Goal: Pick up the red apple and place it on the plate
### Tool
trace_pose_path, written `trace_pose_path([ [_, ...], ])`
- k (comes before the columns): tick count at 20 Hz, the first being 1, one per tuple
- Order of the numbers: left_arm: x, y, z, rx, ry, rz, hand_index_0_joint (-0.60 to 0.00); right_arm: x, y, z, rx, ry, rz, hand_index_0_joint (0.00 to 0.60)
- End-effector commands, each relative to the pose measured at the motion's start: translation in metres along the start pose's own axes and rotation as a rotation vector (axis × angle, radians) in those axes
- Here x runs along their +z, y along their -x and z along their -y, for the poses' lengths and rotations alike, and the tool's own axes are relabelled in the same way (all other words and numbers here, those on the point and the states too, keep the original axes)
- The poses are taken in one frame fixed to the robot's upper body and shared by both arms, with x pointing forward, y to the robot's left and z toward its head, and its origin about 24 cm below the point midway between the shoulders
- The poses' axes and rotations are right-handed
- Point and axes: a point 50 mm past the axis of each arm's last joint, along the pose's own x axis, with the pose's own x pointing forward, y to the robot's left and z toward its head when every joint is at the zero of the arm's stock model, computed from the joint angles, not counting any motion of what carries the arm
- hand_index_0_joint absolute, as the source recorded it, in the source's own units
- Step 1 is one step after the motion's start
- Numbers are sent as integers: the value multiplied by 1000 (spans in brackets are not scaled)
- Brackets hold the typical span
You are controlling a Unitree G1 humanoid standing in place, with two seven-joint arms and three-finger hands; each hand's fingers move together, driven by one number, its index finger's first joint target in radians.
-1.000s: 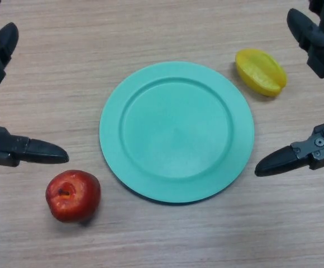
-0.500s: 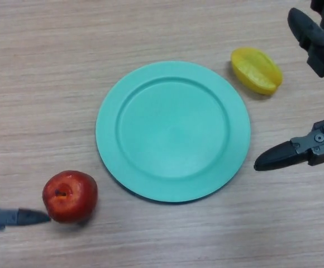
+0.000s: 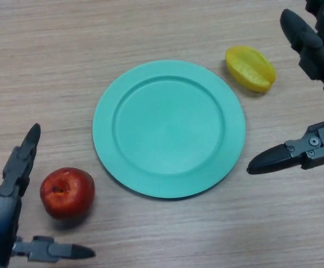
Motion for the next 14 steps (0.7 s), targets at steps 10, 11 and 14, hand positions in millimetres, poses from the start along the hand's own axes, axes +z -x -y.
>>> trace_pose_path([
  [10,30,-37,-6,-56,-210,-59,-600,40,12,37,-130,233,206,0],
  [11,29,-36,-4,-85,-186,-98,-600,41,12,37,-131,236,206,0],
  [14,47,-43,-13,-52,140,-228,-600,46,9,39,-136,267,208,0],
])
